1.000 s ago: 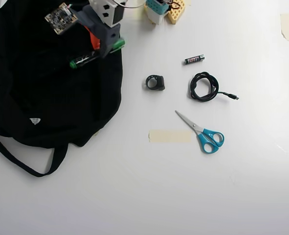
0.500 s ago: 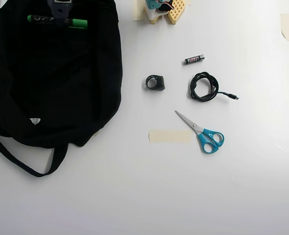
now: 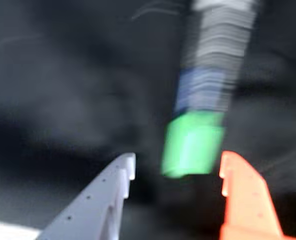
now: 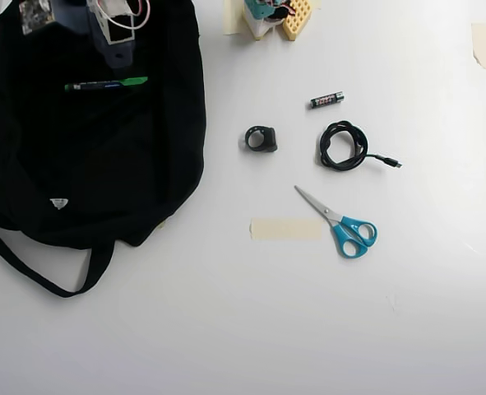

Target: Put the green marker into the black bag

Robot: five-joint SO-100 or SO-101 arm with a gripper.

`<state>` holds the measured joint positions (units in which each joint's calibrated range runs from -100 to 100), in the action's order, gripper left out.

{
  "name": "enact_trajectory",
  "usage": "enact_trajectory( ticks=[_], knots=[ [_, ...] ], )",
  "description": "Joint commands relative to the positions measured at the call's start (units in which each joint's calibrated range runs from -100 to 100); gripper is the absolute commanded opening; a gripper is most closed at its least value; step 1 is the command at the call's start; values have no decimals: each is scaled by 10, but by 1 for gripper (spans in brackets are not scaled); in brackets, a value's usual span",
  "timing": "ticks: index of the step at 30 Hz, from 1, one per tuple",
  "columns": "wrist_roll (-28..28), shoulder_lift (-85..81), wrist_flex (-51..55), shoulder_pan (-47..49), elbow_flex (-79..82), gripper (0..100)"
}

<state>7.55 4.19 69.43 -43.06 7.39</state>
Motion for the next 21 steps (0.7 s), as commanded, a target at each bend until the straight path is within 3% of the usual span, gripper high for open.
enact_trajectory(
  ticks=[1, 4, 7, 9, 17, 21],
  knots=[
    [2, -118, 26, 113, -25, 22],
    [12, -196, 29, 232, -15, 22],
    [43, -196, 28, 332, -15, 5],
    [43, -197, 40, 365, -17, 2],
    [34, -199, 45, 402, -18, 2],
    [-4, -224, 52, 403, 2, 2]
  ],
)
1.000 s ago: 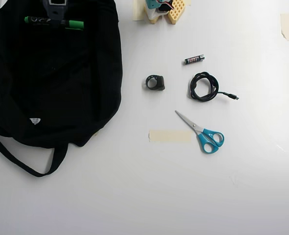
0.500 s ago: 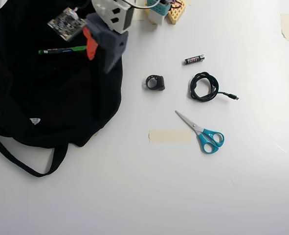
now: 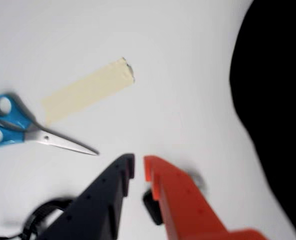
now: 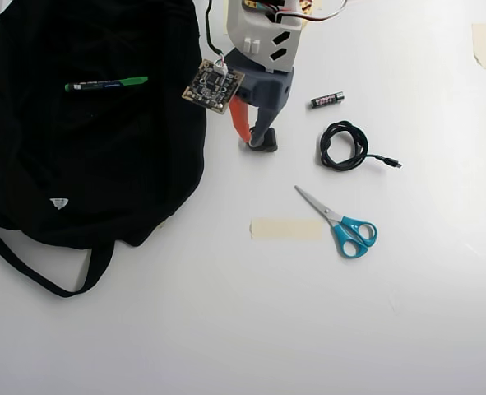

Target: Put the green marker into the black bag

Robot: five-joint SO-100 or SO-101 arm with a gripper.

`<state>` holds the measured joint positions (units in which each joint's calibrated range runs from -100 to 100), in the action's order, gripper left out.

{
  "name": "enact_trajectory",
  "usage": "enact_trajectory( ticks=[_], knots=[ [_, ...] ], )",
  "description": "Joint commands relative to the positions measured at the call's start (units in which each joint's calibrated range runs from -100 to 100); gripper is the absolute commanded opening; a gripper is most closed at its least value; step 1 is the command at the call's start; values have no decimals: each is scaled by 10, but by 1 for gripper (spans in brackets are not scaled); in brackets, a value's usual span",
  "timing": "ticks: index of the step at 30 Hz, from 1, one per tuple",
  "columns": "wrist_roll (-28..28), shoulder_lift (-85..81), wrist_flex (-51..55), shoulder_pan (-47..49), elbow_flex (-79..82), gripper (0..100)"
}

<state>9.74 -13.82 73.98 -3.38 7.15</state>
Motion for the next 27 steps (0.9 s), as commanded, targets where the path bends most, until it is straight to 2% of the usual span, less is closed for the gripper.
enact_trajectory(
  ticks=[1, 8, 27],
  knots=[
    [-27, -55, 6, 8, 17, 2],
    [-31, -155, 6, 28, 122, 2],
    [-33, -507, -48, 108, 583, 2]
  ],
)
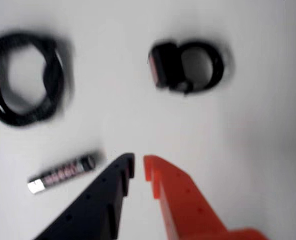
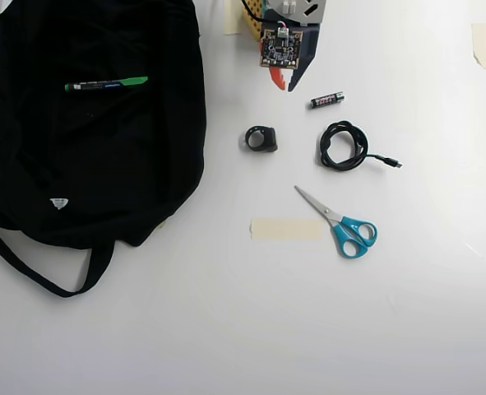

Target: Put the green marker into the black bag

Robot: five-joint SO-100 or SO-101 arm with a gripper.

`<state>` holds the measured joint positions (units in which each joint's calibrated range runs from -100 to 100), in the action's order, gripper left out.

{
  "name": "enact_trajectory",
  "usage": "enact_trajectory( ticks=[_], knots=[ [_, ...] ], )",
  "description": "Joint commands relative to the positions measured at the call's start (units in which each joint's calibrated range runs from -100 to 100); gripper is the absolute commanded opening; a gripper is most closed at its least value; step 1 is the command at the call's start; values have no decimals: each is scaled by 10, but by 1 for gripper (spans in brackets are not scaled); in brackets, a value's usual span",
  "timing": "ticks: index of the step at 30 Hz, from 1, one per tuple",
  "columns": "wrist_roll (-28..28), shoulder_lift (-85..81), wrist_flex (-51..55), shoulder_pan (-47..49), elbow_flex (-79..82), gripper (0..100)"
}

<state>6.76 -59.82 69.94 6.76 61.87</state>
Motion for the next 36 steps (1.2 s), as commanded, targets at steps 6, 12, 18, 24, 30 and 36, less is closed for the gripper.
enact_trajectory(
  ticks=[6, 12, 18, 24, 30, 36],
  knots=[
    [-4, -191, -9, 6, 176, 2],
    [-4, -282, -9, 1, 273, 2],
    [-4, -345, -4, 0, 341, 2],
    [-4, -394, 0, 5, 374, 2],
    [-4, -395, 6, 0, 374, 2],
    [-3, -394, 7, 0, 374, 2]
  ],
)
